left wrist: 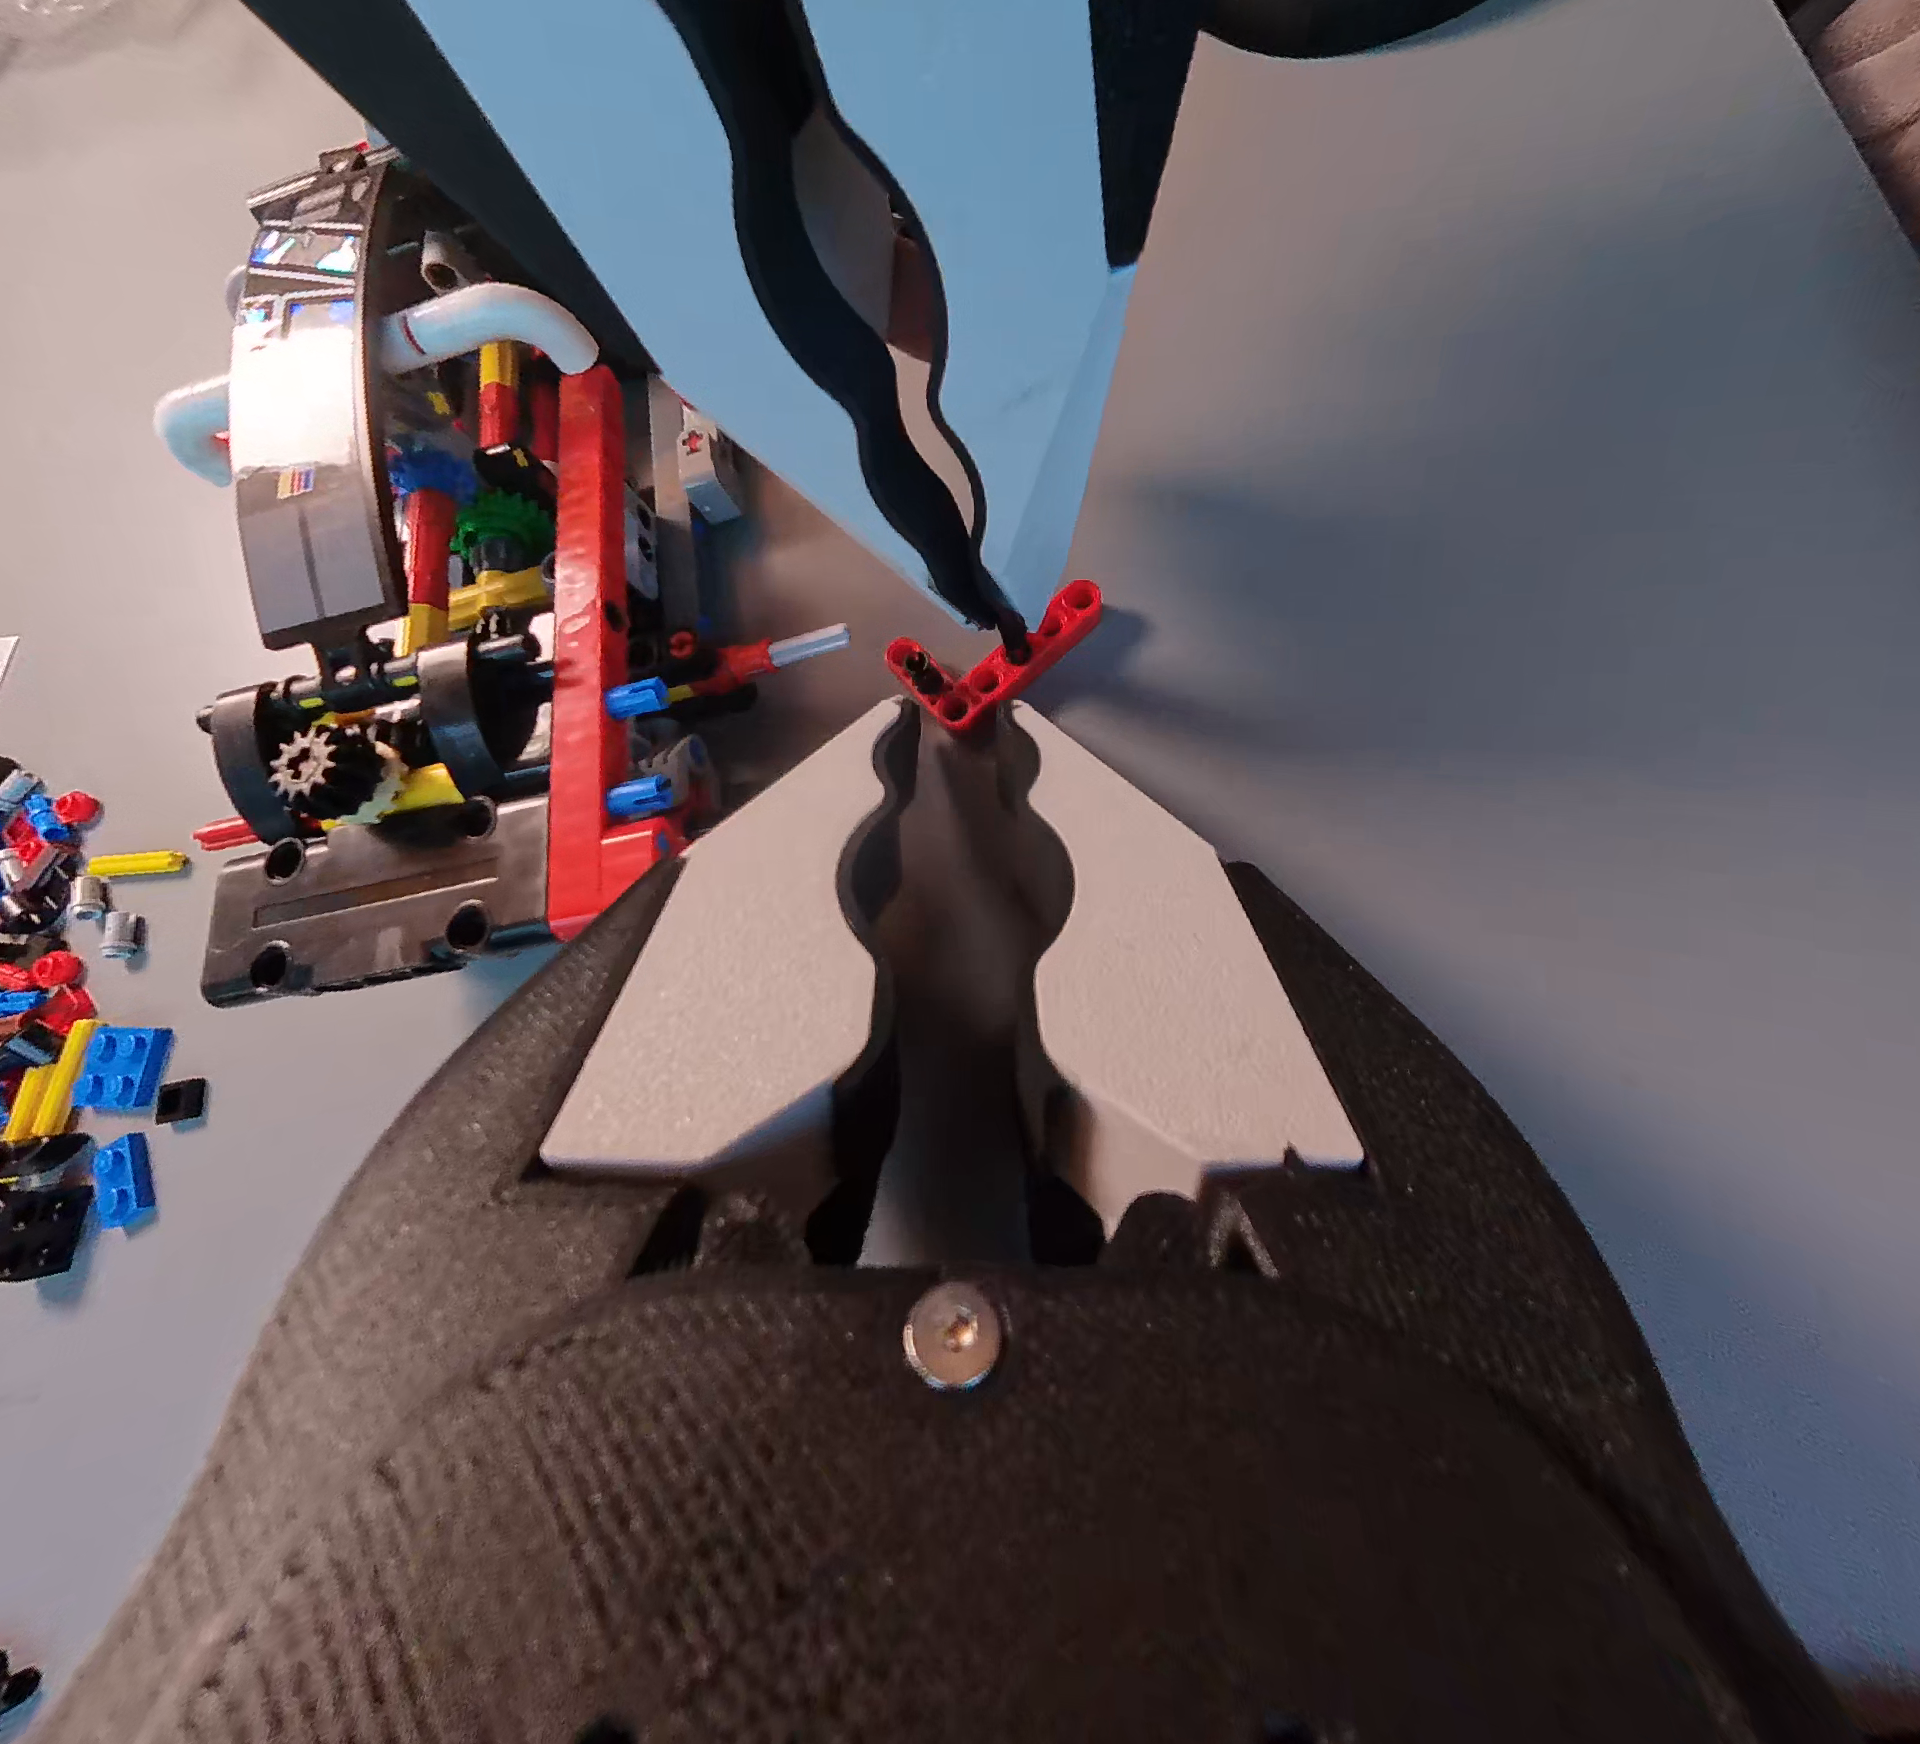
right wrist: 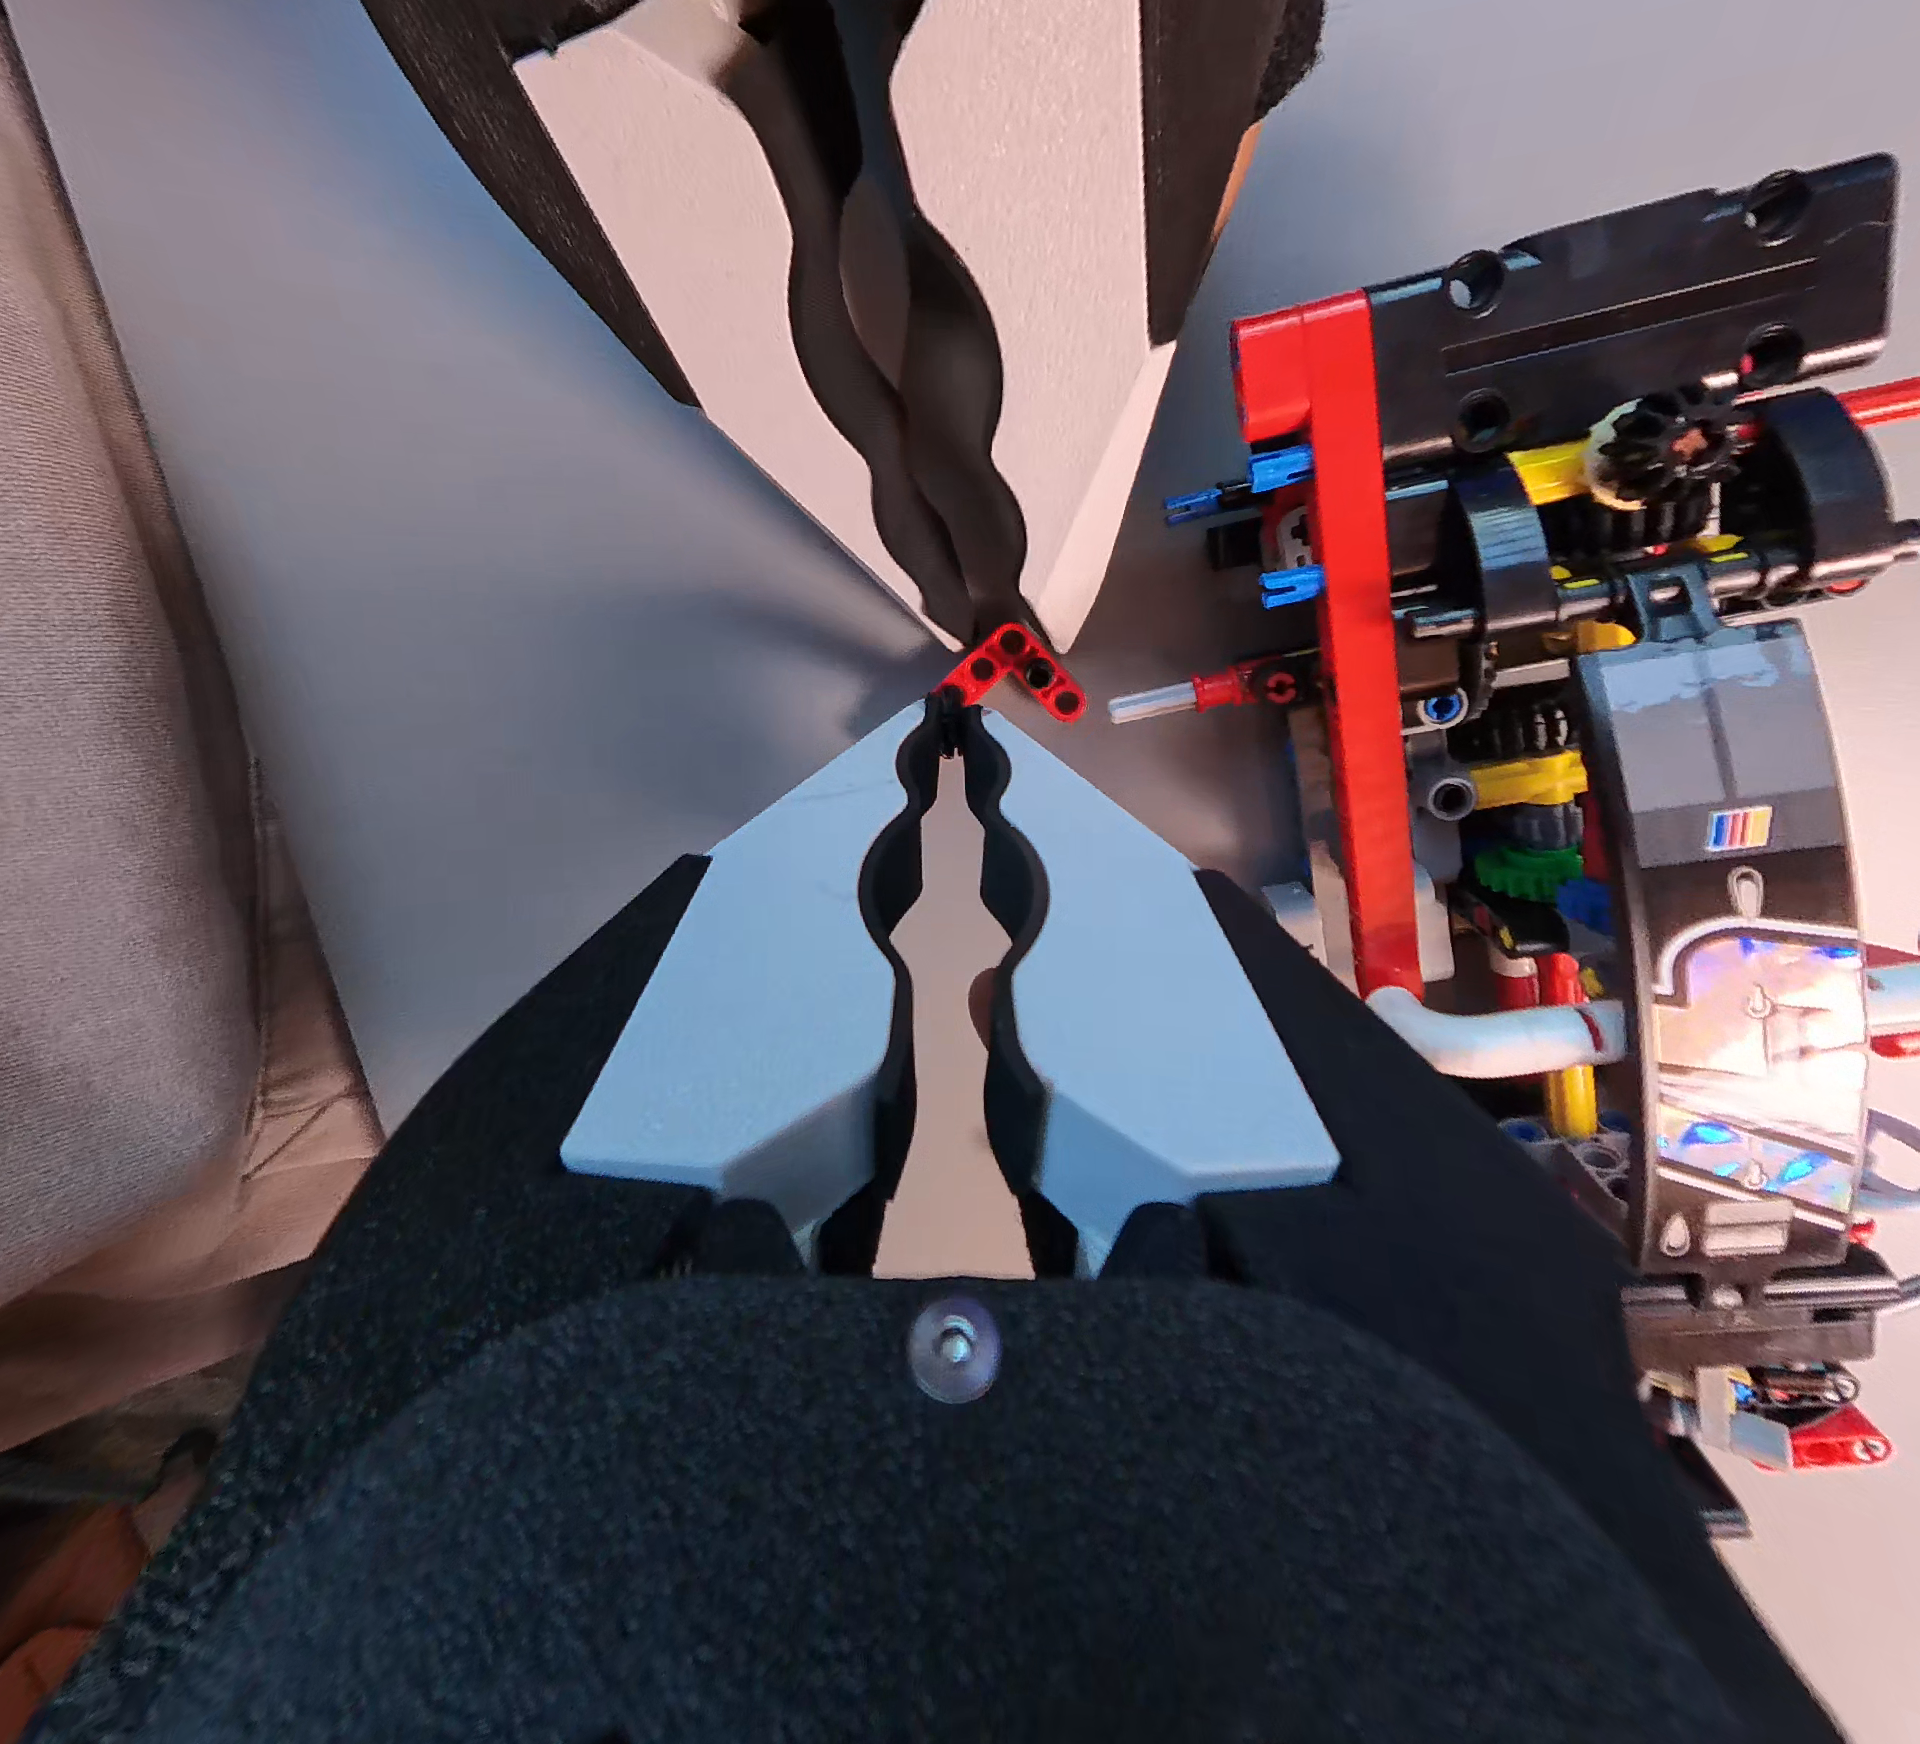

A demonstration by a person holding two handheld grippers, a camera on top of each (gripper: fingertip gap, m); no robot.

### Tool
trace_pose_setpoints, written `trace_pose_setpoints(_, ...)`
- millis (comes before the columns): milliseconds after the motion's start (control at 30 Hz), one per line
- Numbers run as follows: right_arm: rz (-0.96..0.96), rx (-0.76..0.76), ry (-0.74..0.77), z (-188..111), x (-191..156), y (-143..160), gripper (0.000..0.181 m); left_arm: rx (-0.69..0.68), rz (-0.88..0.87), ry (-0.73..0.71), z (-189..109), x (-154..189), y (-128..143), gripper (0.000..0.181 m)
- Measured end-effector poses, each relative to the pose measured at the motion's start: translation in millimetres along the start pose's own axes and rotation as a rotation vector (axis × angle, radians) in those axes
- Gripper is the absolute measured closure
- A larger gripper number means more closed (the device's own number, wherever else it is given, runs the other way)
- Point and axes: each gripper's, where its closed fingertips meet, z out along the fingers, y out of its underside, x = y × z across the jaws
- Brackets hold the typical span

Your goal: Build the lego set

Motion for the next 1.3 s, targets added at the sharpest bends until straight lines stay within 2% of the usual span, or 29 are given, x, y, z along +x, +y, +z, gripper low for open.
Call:
trace_pose_setpoints(800, 0.058, -0.125, -0.018, 3.2, 0.0, -0.1, 0.181, -0.010, -0.005, -0.037, -0.5, 2.8, -0.2, 0.170)
trace_pose_setpoints(900, 0.065, -0.118, -0.063, 2.4, -6.4, -0.2, 0.181, -0.009, -0.005, -0.038, -0.9, 3.8, -0.1, 0.172)
trace_pose_setpoints(1000, 0.053, -0.157, -0.019, 5.5, -0.2, 7.8, 0.181, -0.009, 0.004, -0.047, -1.1, 4.2, -0.4, 0.173)
trace_pose_setpoints(1300, 0.067, -0.039, -0.014, -3.2, -0.4, 3.9, 0.181, -0.004, 0.006, -0.055, -3.8, 4.2, 0.7, 0.171)
